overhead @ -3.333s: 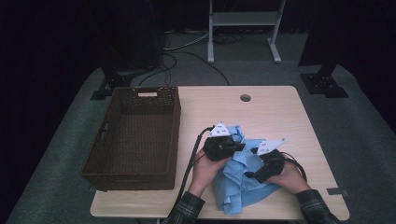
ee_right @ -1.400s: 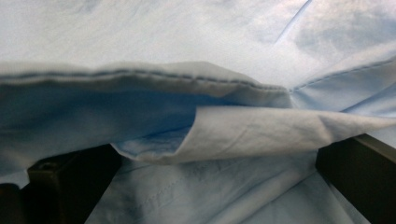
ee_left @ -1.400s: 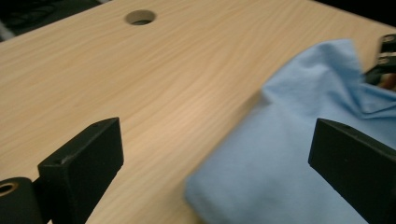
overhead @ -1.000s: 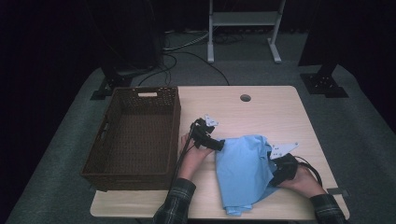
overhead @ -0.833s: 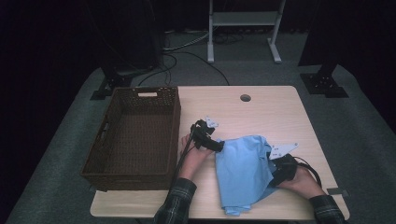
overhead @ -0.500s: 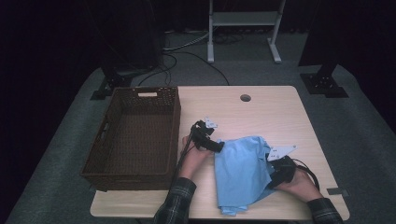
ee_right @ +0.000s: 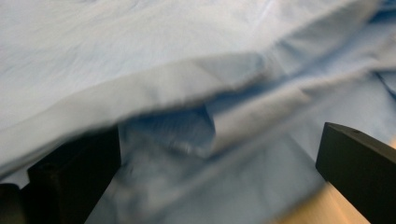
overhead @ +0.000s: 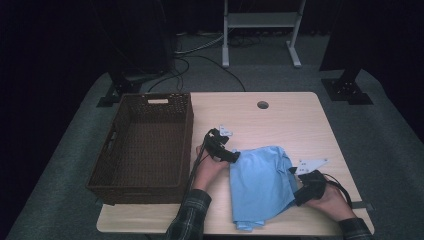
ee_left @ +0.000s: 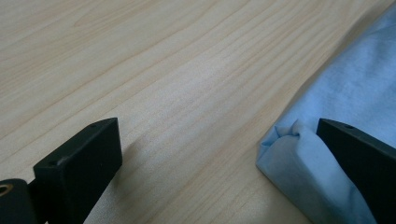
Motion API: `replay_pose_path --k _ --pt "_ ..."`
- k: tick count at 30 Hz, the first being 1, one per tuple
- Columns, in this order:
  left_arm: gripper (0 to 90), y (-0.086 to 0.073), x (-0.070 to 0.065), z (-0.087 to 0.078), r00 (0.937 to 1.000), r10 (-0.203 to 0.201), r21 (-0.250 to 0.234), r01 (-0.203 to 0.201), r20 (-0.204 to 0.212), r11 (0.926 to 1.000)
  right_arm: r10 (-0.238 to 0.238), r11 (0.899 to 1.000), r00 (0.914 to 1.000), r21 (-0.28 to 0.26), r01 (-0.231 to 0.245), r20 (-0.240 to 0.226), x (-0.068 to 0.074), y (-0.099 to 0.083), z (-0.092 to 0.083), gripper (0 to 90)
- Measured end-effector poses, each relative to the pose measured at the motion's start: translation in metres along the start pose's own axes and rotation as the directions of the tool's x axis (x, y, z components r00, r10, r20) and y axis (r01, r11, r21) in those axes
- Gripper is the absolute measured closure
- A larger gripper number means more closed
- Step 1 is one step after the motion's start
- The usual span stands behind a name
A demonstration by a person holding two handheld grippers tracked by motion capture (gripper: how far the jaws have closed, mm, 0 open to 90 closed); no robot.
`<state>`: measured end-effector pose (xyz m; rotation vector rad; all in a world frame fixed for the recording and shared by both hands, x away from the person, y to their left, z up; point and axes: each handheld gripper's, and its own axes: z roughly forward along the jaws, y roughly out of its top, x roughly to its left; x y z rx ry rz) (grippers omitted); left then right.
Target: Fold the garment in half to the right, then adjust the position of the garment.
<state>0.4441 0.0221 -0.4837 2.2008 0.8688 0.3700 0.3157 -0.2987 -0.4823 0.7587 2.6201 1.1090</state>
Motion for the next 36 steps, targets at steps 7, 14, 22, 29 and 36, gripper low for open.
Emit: replay_pose_path --k 7,14,22,29,36 --pt "0.0 0.001 0.001 0.001 1.0 0.009 0.007 -0.009 0.004 0.9999 0.053 0.998 0.9975 -0.017 -0.053 0.047 -0.005 -0.021 -0.036 0.0" --pt "0.0 0.001 0.001 0.001 1.0 0.007 0.006 -0.007 0.005 1.0 0.089 0.993 0.9955 -0.077 -0.087 0.033 -0.009 -0.017 -0.047 0.0" --pt "0.0 0.001 0.001 0.001 1.0 0.009 0.007 -0.009 0.004 0.9999 0.087 0.99 0.996 -0.113 -0.083 0.024 -0.015 0.01 -0.038 0.0" --pt "0.0 0.001 0.001 0.001 0.9999 0.011 0.008 -0.011 0.004 0.9999 0.114 0.984 0.9933 -0.138 -0.111 0.016 -0.031 0.027 -0.024 0.0" --pt "0.0 0.001 0.001 0.001 0.9999 0.011 0.008 -0.011 0.004 0.9999 0.117 0.979 0.9926 -0.173 -0.109 0.033 -0.04 0.042 -0.02 0.0"
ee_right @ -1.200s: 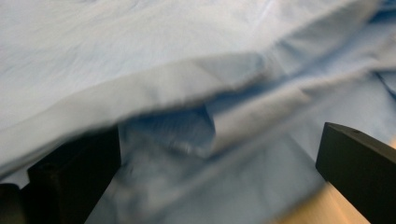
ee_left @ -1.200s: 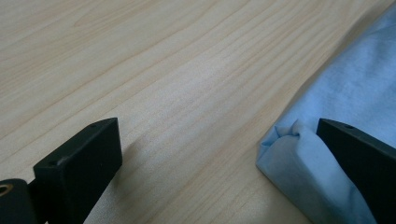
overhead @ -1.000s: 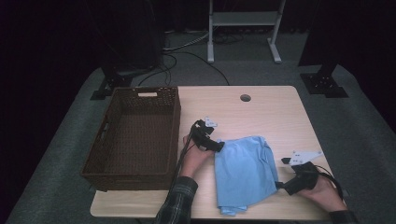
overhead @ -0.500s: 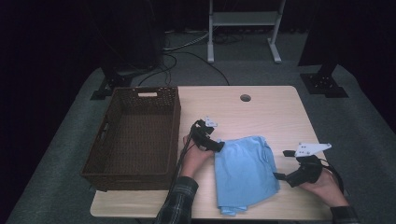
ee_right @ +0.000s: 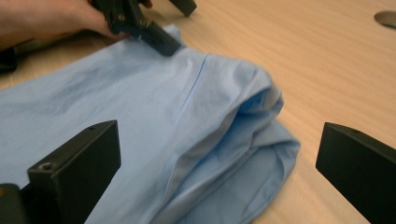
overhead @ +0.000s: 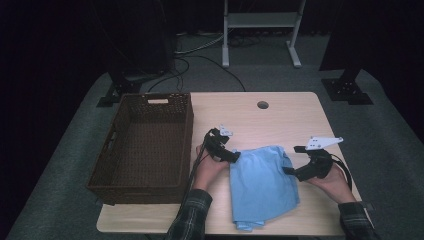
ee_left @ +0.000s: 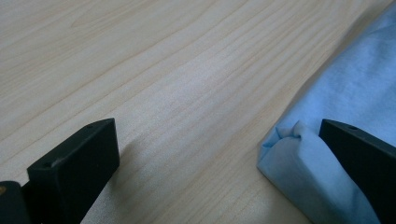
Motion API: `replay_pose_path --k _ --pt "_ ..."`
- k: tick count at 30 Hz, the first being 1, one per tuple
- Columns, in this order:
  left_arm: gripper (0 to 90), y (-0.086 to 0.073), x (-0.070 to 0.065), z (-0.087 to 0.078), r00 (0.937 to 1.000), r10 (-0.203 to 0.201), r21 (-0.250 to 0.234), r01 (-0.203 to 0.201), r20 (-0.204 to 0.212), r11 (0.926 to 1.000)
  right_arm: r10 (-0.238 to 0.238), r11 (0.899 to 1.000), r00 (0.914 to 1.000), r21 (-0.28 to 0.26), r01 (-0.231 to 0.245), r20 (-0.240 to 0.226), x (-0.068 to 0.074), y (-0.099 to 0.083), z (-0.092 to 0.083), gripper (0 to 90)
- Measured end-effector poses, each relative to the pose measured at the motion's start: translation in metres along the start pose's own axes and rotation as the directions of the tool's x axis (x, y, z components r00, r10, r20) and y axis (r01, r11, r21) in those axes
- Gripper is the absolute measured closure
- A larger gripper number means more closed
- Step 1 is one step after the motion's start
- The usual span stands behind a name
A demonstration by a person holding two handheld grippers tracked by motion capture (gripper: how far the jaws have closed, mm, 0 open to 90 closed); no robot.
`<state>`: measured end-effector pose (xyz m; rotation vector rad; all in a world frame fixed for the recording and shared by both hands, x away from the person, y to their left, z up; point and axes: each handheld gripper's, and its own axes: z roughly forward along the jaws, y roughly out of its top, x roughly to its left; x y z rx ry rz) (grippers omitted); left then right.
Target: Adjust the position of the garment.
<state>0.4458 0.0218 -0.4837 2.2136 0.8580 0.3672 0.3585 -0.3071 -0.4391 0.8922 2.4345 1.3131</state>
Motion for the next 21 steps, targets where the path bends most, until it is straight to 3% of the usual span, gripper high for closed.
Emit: replay_pose_path --k 9,21 --pt "0.0 0.0 0.0 0.0 1.0 -0.002 -0.002 0.002 0.0 1.0 0.006 1.0 1.0 -0.015 -0.006 -0.004 -0.009 0.019 0.016 0.0" --pt "0.0 0.0 0.0 0.0 1.0 -0.002 -0.002 0.002 0.0 1.0 0.017 1.0 0.9998 0.002 -0.017 0.004 -0.018 0.029 0.036 0.0"
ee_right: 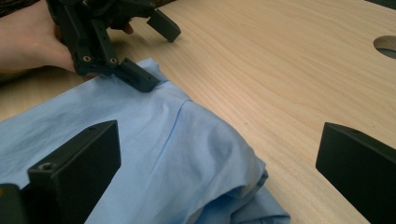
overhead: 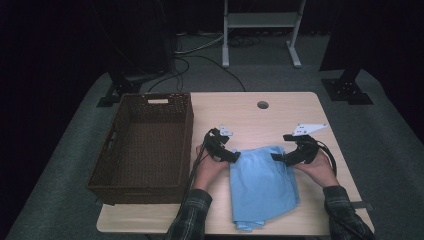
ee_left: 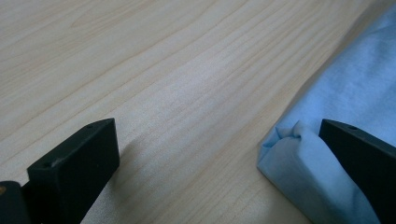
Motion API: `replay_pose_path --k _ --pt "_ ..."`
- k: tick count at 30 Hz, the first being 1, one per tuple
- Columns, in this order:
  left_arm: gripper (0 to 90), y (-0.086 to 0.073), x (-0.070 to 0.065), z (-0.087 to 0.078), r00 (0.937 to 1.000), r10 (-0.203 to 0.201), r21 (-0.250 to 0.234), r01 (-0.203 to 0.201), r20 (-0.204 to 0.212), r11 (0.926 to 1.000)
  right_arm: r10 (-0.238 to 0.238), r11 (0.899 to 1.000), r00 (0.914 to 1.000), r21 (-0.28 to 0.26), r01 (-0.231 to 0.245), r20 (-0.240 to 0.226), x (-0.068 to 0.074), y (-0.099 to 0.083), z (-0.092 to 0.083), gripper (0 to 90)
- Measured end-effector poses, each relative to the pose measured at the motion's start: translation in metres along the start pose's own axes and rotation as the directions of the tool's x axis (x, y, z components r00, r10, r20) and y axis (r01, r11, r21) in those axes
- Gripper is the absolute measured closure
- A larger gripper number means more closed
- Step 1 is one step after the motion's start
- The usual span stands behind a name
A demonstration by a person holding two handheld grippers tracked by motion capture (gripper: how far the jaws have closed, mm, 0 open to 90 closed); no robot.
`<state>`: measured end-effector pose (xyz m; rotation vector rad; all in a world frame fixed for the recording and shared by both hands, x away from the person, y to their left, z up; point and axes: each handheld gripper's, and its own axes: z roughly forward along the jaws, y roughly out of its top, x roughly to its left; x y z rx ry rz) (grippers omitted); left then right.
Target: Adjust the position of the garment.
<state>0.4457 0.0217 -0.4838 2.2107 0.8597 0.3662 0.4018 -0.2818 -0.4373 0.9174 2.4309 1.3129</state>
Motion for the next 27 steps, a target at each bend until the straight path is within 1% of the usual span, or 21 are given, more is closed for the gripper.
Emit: replay_pose_path --k 4,12,14,15,17,19,21,23,25,26,27 --pt "0.0 0.0 0.0 0.0 1.0 -0.001 -0.001 0.001 0.0 1.0 0.012 1.0 0.9998 0.017 -0.013 0.016 -0.008 -0.002 0.009 0.0" --pt "0.0 0.0 0.0 0.0 1.0 -0.001 -0.001 0.001 0.0 1.0 0.076 0.996 0.9955 0.041 -0.079 0.056 -0.031 -0.013 0.025 0.0" --pt "0.0 0.0 0.0 0.0 1.0 -0.001 -0.001 0.001 0.0 1.0 0.083 0.994 0.9939 0.058 -0.087 0.073 -0.036 -0.018 0.029 0.0" --pt "0.0 0.0 0.0 0.0 1.0 -0.001 -0.001 0.001 0.0 1.0 0.083 0.994 0.9939 0.058 -0.087 0.073 -0.036 -0.018 0.029 0.0" --pt "0.0 0.0 0.0 0.0 1.0 -0.001 0.0 0.001 -0.001 1.0 0.078 0.994 0.993 0.066 -0.084 0.089 -0.038 -0.02 0.032 0.0" --pt "0.0 0.0 0.0 0.0 1.0 -0.001 -0.001 0.001 -0.001 1.0 0.063 0.993 0.9921 0.087 -0.073 0.109 -0.039 -0.023 0.035 0.0" --pt "0.0 0.001 0.001 0.001 1.0 -0.002 0.001 0.002 -0.002 1.0 0.05 0.992 0.9917 0.108 -0.063 0.119 -0.039 -0.026 0.038 0.0" --pt "0.0 0.002 0.002 0.002 1.0 -0.003 0.001 0.003 -0.005 1.0 0.047 0.99 0.9909 0.123 -0.063 0.126 -0.039 -0.026 0.041 0.0" --pt "0.0 0.003 0.004 0.003 1.0 -0.006 0.0 0.006 -0.005 1.0 0.034 0.99 0.9905 0.132 -0.052 0.134 -0.038 -0.026 0.042 0.0" --pt "0.0 0.004 0.005 0.004 1.0 -0.003 0.005 0.003 -0.008 1.0 0.039 0.989 0.9915 0.14 -0.056 0.125 -0.039 -0.026 0.043 0.0" --pt "0.0 0.004 0.006 0.004 0.9999 -0.01 0.001 0.01 -0.009 1.0 0.034 0.989 0.9916 0.14 -0.052 0.125 -0.039 -0.025 0.043 0.0"
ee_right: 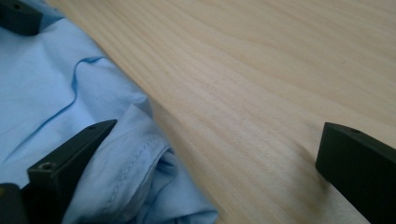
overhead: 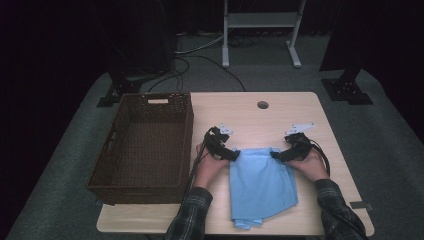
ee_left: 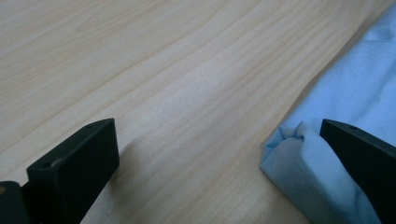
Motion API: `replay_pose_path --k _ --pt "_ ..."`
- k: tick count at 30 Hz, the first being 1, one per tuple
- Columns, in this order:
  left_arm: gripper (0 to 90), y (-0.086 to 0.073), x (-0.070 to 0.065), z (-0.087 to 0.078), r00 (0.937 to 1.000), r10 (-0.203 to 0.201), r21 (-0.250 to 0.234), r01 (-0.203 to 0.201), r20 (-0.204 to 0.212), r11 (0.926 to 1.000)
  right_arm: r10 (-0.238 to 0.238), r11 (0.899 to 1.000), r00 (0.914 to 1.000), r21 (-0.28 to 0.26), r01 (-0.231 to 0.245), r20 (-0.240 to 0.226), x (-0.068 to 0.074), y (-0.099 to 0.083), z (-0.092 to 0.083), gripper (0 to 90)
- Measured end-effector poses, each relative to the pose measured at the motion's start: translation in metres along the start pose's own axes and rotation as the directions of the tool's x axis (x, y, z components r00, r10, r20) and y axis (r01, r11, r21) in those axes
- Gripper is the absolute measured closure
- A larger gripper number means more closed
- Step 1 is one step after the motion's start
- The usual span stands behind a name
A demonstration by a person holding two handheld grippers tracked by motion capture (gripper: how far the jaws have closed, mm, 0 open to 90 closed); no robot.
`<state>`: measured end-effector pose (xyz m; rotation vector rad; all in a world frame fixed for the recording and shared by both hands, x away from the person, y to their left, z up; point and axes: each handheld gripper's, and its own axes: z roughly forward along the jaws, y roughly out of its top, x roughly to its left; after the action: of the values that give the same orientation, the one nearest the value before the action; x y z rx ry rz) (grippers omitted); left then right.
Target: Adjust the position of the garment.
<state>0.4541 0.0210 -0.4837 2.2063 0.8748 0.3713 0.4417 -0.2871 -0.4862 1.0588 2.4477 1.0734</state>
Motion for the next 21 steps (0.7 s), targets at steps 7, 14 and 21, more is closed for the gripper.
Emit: replay_pose_path --k 7,14,21 --pt "0.0 0.002 0.006 0.001 0.9997 -0.021 -0.013 0.021 0.011 0.9997 0.019 1.0 0.9993 0.003 -0.019 0.033 0.0 0.003 0.003 0.0" --pt "0.0 -0.002 0.003 -0.006 0.9989 -0.026 -0.079 0.029 0.038 0.9965 0.023 1.0 0.9989 0.003 -0.023 0.041 0.0 0.003 0.003 0.0" --pt "0.0 -0.008 -0.006 -0.012 0.9993 -0.017 -0.083 0.019 0.034 0.9964 0.029 1.0 0.9986 0.002 -0.029 0.044 0.001 0.002 0.003 0.0"
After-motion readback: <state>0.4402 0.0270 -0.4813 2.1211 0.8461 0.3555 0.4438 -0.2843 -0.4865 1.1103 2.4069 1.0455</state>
